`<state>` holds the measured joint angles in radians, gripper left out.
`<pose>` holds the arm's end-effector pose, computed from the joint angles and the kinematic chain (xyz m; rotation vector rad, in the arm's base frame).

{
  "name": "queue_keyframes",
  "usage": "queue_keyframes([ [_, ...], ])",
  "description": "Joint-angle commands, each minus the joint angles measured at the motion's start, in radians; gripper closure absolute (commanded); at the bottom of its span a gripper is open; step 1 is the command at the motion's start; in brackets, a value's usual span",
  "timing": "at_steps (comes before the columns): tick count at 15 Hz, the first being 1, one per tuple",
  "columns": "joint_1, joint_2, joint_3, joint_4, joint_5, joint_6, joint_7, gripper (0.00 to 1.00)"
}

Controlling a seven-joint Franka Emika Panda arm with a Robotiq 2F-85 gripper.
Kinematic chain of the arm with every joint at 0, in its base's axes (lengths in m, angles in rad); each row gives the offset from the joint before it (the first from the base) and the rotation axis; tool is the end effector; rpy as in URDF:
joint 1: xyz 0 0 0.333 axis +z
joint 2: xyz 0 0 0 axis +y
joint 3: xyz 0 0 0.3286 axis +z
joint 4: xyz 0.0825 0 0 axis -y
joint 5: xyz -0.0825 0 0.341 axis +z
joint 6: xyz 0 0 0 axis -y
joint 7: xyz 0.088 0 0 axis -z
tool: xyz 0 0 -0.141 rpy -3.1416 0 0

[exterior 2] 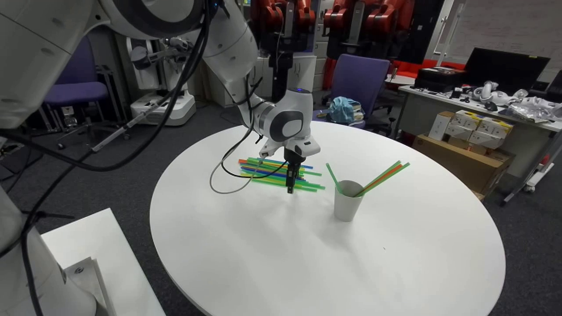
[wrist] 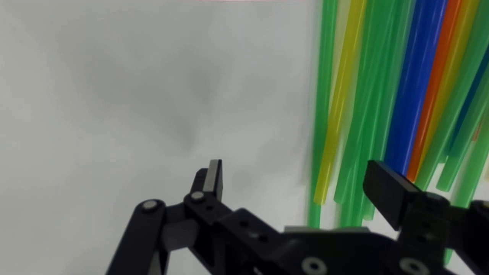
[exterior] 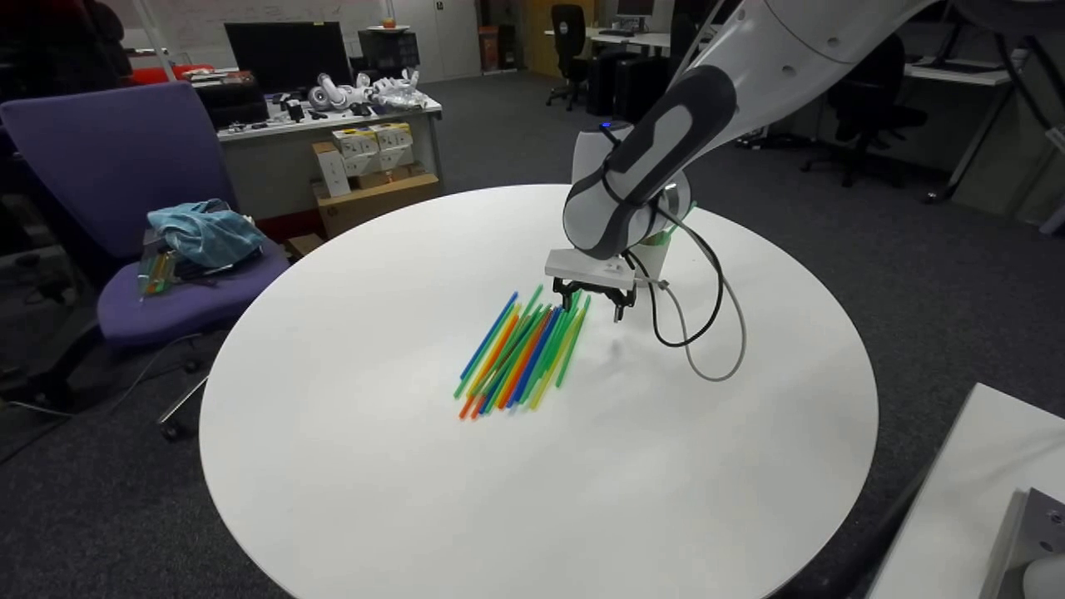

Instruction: Put the straws inside the mug

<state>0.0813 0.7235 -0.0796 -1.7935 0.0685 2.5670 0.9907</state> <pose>0.6410 0.0050 0.1611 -2.7258 1.5324 -0.0831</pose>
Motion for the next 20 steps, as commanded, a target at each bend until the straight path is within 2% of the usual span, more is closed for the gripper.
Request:
queue_keyframes([
  [1, -0.008, 0.015, 0.005, 0.032, 0.037, -0.013, -0.043, 0.0],
  [2, -0.008, 0.017, 0.005, 0.033, 0.039, -0.013, -0.045, 0.0],
  [3, -0.008, 0.019, 0.005, 0.035, 0.041, -0.013, -0.046, 0.25],
  [4, -0.008, 0.021, 0.005, 0.037, 0.043, -0.013, -0.047, 0.26],
  [6, -0.01, 0.024, 0.006, 0.04, 0.051, -0.014, -0.05, 0.4],
  [14, -0.011, 0.03, 0.006, 0.047, 0.066, -0.016, -0.062, 0.99],
  [20, -0.014, 0.03, 0.008, 0.053, 0.071, -0.019, -0.064, 1.0],
])
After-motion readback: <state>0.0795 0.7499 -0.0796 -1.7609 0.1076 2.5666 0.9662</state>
